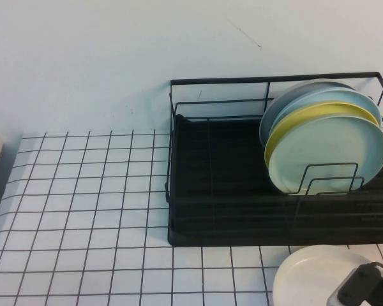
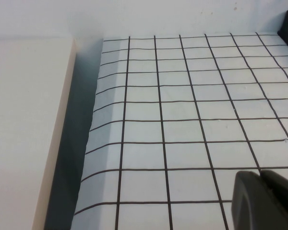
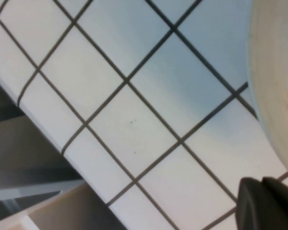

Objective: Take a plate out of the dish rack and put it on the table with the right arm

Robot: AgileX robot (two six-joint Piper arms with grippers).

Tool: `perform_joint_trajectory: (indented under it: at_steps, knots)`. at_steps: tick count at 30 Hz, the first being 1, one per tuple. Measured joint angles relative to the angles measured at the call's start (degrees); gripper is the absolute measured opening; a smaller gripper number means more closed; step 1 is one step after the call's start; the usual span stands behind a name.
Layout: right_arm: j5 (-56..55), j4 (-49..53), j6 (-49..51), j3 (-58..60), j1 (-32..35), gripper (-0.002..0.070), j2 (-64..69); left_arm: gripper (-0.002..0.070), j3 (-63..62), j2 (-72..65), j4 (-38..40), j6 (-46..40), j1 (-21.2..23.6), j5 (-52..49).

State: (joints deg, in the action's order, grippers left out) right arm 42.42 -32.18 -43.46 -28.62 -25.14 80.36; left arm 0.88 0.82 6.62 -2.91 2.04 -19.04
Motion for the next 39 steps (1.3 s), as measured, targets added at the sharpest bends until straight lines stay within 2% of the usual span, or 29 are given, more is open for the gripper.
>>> perform_joint_trajectory:
  at_steps: [12,24,35,39]
  knots:
    - [-2.8,0.1,0.7,0.0,0.0,0.0,6.9,-0.0004,0.0,0.0,0.0,0.0,0.0,0.0]
    - [-6.1,0.1,0.7,-1.9,0.0,0.0,7.5,-0.0004,0.0,0.0,0.0,0.0,0.0,0.0]
    - [1.8,0.6,0.9,-10.0,0.0,0.0,6.9,-0.0004,0.0,0.0,0.0,0.0,0.0,0.0]
    - [4.9,4.0,2.8,-13.7,0.0,0.0,2.8,-0.0004,0.0,0.0,0.0,0.0,0.0,0.0]
